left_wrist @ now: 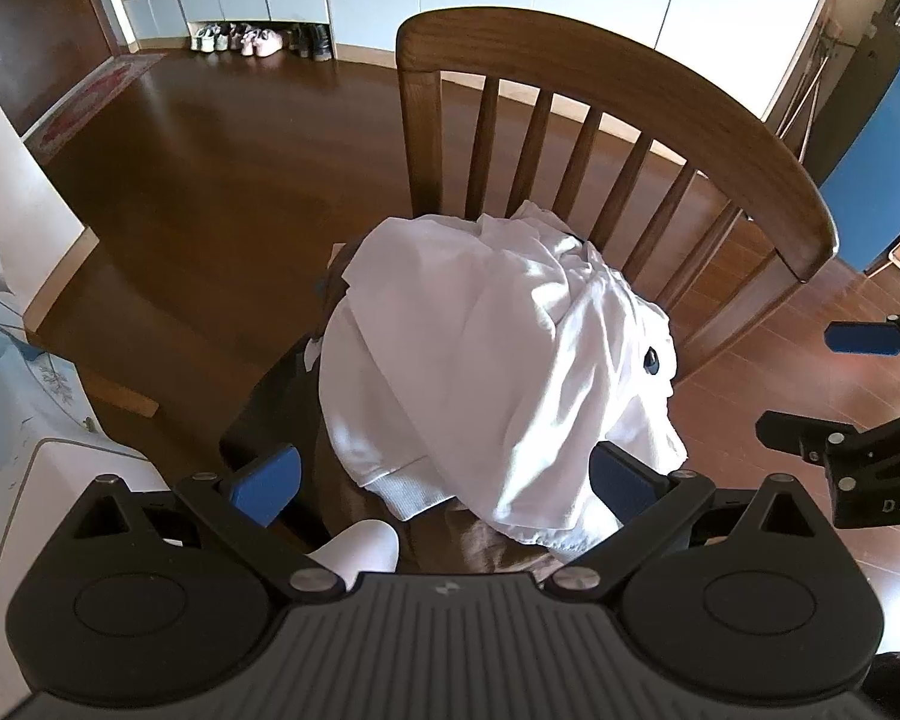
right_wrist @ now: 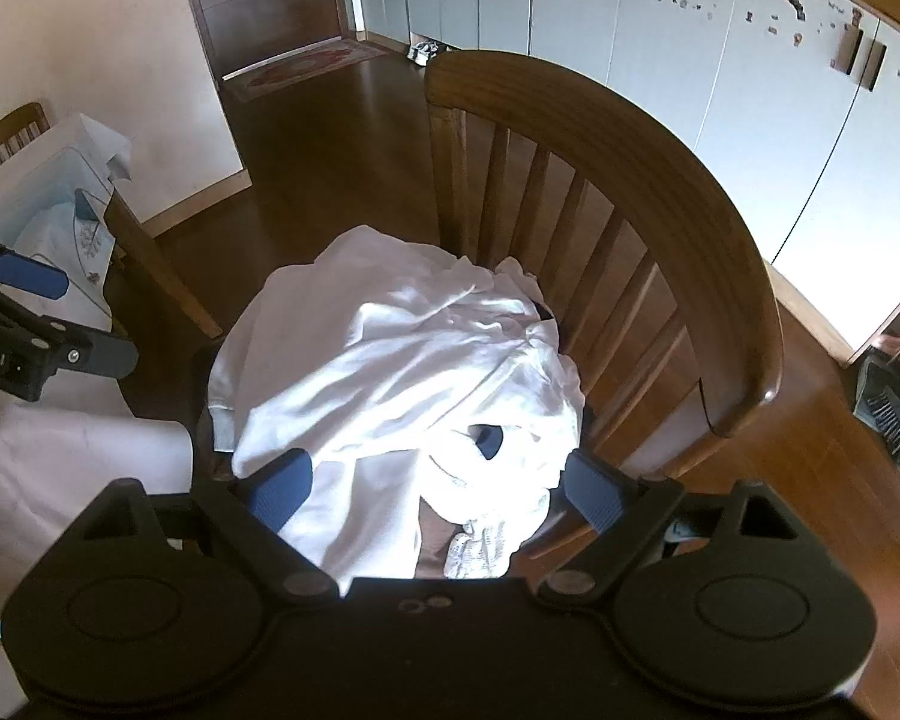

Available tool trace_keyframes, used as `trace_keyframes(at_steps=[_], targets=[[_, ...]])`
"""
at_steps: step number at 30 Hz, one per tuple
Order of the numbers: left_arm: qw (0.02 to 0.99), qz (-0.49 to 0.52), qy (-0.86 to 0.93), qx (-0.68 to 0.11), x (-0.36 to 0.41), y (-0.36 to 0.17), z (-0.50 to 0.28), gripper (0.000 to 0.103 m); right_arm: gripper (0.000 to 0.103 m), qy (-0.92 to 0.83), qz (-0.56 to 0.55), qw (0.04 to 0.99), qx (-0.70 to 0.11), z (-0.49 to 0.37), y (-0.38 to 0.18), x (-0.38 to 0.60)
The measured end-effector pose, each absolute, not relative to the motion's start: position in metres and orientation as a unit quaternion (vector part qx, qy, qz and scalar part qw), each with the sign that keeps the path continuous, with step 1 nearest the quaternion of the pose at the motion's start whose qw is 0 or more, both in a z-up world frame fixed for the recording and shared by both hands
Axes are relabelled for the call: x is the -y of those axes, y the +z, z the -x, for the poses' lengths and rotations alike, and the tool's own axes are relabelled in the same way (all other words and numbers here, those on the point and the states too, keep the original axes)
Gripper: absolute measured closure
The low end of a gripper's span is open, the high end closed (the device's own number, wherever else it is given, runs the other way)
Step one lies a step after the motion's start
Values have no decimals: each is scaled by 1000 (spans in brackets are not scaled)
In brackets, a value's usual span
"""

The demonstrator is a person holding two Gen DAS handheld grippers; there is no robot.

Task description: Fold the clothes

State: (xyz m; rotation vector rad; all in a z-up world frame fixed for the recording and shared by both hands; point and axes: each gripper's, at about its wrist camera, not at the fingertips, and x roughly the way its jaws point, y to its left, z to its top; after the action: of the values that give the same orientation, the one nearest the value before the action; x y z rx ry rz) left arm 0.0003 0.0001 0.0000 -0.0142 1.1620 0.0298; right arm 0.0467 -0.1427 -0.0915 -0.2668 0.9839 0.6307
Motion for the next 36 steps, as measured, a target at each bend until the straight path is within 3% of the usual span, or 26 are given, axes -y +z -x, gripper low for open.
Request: trace_keyframes(at_steps=[36], targets=[[830,46,14,-556,-13,-18,-8,0,0,312,127,812,-476,-69,-103,138]])
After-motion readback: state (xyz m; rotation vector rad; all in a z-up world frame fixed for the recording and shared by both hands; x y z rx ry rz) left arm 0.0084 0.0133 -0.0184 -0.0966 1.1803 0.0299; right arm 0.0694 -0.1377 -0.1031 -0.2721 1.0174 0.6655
